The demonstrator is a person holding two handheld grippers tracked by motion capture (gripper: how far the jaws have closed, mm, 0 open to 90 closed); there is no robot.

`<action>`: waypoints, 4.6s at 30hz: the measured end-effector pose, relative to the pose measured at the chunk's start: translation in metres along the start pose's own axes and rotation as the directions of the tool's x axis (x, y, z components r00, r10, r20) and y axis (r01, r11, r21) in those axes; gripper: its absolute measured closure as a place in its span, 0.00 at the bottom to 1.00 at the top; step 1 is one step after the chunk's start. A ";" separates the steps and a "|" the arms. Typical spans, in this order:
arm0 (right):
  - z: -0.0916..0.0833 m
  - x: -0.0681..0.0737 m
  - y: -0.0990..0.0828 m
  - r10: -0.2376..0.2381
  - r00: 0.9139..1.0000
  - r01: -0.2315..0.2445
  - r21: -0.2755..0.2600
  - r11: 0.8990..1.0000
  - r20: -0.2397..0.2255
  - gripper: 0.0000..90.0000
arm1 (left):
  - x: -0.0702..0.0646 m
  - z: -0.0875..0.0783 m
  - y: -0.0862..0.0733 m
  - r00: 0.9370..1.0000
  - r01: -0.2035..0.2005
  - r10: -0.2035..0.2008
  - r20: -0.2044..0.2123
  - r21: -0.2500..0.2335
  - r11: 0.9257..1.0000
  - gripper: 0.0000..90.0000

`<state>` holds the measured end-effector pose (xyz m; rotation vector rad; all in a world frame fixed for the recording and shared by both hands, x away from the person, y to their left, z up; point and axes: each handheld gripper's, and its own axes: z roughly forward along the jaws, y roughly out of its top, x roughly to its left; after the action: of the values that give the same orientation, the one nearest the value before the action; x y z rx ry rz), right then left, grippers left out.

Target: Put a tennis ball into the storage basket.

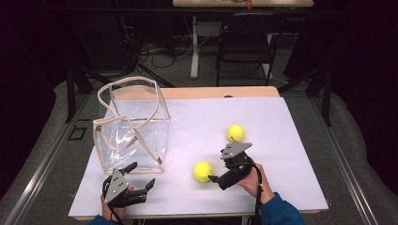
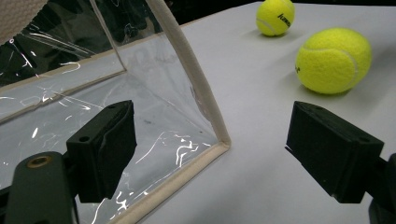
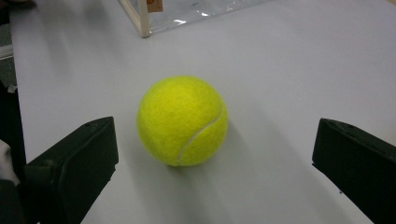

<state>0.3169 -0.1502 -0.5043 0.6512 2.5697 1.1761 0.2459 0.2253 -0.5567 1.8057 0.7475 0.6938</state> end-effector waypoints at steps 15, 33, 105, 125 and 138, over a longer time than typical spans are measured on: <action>0.008 0.002 -0.001 0.016 1.000 -0.015 0.005 1.000 -0.019 0.00 | 0.000 0.000 0.000 1.000 -0.007 0.007 -0.002 -0.006 1.000 0.17; 0.025 0.008 0.001 0.014 0.999 -0.013 0.017 1.000 -0.035 0.00 | 0.000 0.000 0.000 1.000 -0.011 0.011 -0.002 -0.004 1.000 0.17; 0.042 0.011 0.001 0.011 0.998 -0.010 0.028 1.000 -0.055 0.29 | -0.001 0.000 0.001 1.000 -0.011 0.011 -0.002 -0.006 1.000 0.17; 0.029 0.007 0.003 0.010 1.000 -0.011 -0.034 0.999 -0.029 0.29 | -0.001 0.002 0.001 1.000 -0.012 0.012 -0.002 -0.001 1.000 0.17; 0.027 0.004 0.006 0.023 1.000 -0.023 -0.054 0.998 -0.008 0.29 | -0.001 0.001 0.001 1.000 -0.014 0.014 -0.003 -0.003 1.000 0.17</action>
<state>0.3257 -0.1269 -0.5177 0.6674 2.5340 1.2527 0.2464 0.2234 -0.5565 1.8094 0.7359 0.7064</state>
